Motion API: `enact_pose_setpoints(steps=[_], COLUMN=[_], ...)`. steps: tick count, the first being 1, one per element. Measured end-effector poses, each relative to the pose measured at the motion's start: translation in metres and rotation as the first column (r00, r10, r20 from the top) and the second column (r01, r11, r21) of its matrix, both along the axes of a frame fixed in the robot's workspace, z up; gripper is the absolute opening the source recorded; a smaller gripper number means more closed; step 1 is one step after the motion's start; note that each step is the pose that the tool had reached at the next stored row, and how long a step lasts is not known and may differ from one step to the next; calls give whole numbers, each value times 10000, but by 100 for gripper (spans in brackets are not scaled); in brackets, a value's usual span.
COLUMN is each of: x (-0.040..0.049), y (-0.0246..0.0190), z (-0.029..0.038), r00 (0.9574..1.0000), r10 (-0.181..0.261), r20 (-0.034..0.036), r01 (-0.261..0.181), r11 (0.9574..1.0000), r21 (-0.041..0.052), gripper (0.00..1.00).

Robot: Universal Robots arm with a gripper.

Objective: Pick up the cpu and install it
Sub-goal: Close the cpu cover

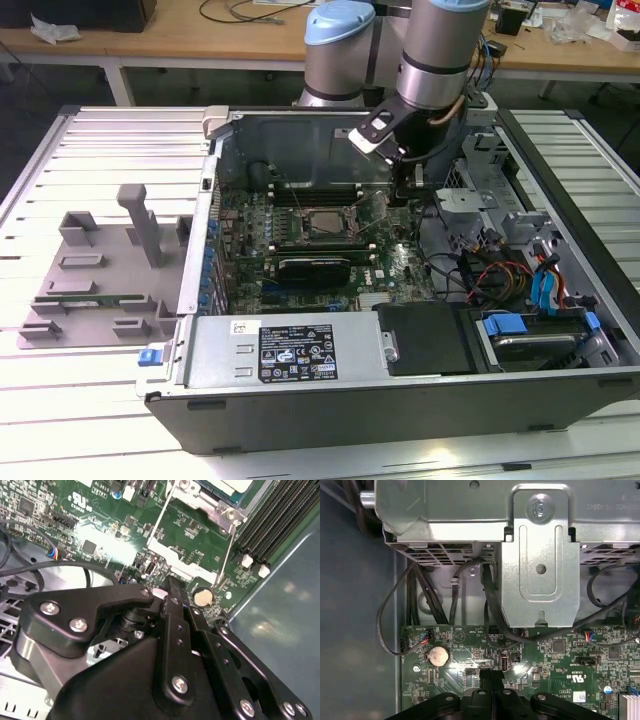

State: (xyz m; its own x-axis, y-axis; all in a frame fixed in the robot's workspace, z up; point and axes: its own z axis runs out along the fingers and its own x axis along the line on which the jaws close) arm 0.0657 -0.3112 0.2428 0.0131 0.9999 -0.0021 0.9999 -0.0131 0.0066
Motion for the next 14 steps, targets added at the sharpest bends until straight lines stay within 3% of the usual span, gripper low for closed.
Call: enact_pose_setpoints(steps=[7, 10, 14], x=[-25, -77, -225], y=[1, 0, 1], z=[-2, -1, -2], r00=[10000, 10000, 9999], r10=[1, 2, 1], r20=[1, 21, 105], r01=[-1, -2, -1], r11=[10000, 10000, 10000], r21=[2, -1, 4], gripper=[11, 11, 11])
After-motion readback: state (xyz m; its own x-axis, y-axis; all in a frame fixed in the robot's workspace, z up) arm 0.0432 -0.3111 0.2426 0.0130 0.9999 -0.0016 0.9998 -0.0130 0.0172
